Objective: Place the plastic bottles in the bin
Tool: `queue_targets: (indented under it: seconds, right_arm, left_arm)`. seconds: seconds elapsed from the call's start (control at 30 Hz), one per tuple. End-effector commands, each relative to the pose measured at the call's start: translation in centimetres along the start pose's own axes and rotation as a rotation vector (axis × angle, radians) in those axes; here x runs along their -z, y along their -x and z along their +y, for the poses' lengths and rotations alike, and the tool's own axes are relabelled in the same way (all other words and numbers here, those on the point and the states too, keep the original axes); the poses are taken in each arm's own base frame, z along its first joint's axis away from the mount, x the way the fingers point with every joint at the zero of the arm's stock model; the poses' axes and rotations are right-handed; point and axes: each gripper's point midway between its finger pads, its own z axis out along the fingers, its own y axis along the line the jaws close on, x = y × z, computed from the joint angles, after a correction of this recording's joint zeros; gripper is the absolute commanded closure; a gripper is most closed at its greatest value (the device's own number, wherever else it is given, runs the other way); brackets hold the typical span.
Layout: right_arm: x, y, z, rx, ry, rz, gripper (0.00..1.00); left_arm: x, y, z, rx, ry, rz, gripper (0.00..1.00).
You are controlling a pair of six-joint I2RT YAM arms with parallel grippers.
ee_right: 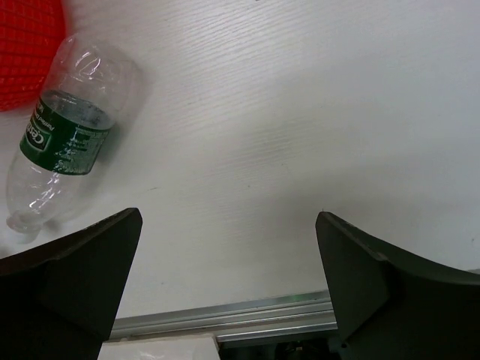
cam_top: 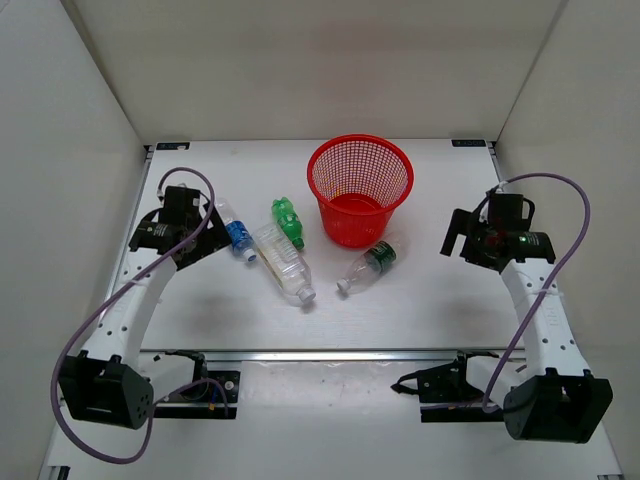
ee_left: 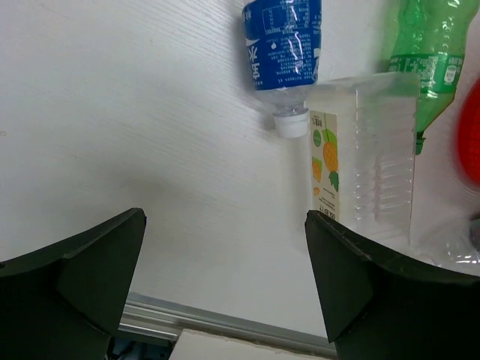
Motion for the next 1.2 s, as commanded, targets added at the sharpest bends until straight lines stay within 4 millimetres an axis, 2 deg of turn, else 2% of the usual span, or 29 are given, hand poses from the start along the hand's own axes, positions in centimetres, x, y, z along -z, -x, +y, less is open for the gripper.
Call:
queue_targets:
  seconds: [0.0,0.13,0.27,0.4,0.43,0.53,0.57,0.7,0.8,0.87,0.9,0.93,0.97,1.03,1.07,1.1,1.17]
  right_arm:
    - [1.2,2.2,0.4,-0.030,0.037,-0.090,0.00]
    - [1.3,1.9,0.4,-0.038,0.068,-0.126,0.01]
    - [1.4,1.4,1.0,-0.002,0.080,-0.116,0.00]
    - [1.4,0.9,1.4,-0.007,0.066,-0.127,0.01]
    - [1.3,0.8,1.4,-0.021,0.063,-0.123,0.01]
    - [1.0,0.1,0.4,-0.086,0.046,-0.098,0.01]
    - [0.8,-0.4,0.1,-0.092,0.037,-0.087,0.01]
    - [0.9,-0.3,-0.9,-0.116,-0.014,-0.106,0.00]
    - [1.1,0.0,-1.3,-0.138,-0.022,-0.117,0.01]
    - [1.2,0.0,-1.6,-0.155,-0.033,-0.122,0.01]
    - [1.1,-0.4,-1.7,-0.152,-0.037,-0.108,0.01]
    - [1.1,-0.4,-1.9,-0.169,-0.047,-0.113,0.01]
    - [1.3,-0.4,-2.1,-0.168,-0.052,-0.121,0.01]
    - [1.2,-0.9,-2.2,-0.177,-0.055,-0.109,0.01]
    - [1.4,-0.9,-2.1,-0.183,-0.051,-0.116,0.01]
    - [1.4,-0.9,-2.0,-0.185,-0.046,-0.120,0.01]
    - [1.5,-0.8,-2.0,-0.182,-0.043,-0.127,0.00]
  left_arm:
    - [0.2,2.6,-0.1,0.029,0.010,-0.077,0.01]
    - [-2.0,4.8,-0.4,0.029,0.069,-0.091,0.01]
    - [-5.1,7.5,-1.1,0.031,0.109,-0.096,0.01]
    - [-8.5,8.6,-1.9,0.034,0.119,-0.074,0.01]
    - [-8.8,9.5,-2.2,0.038,0.111,-0.096,0.01]
    - [-12.0,9.6,-3.4,0.058,0.090,-0.047,0.01]
    - [-12.2,9.9,-4.1,0.052,0.072,-0.047,0.01]
    - [-15.3,9.0,-5.5,0.058,0.051,0.003,0.01]
    - [-16.8,8.7,-4.4,0.074,0.104,0.026,0.01]
    - [-17.9,7.4,-3.2,0.092,0.125,0.057,0.01]
    - [-18.2,7.5,-2.8,0.106,0.121,0.054,0.02]
    - [-18.7,6.2,-2.5,0.114,0.123,0.079,0.01]
    - [-19.0,5.8,-2.4,0.125,0.118,0.083,0.01]
    - [-19.3,5.1,-1.9,0.124,0.129,0.098,0.07]
    - [-19.3,5.2,-2.0,0.125,0.133,0.097,0.16]
    - [-19.0,6.2,-2.6,0.111,0.124,0.072,0.27]
    - [-18.6,6.9,-2.8,0.096,0.141,0.043,0.39]
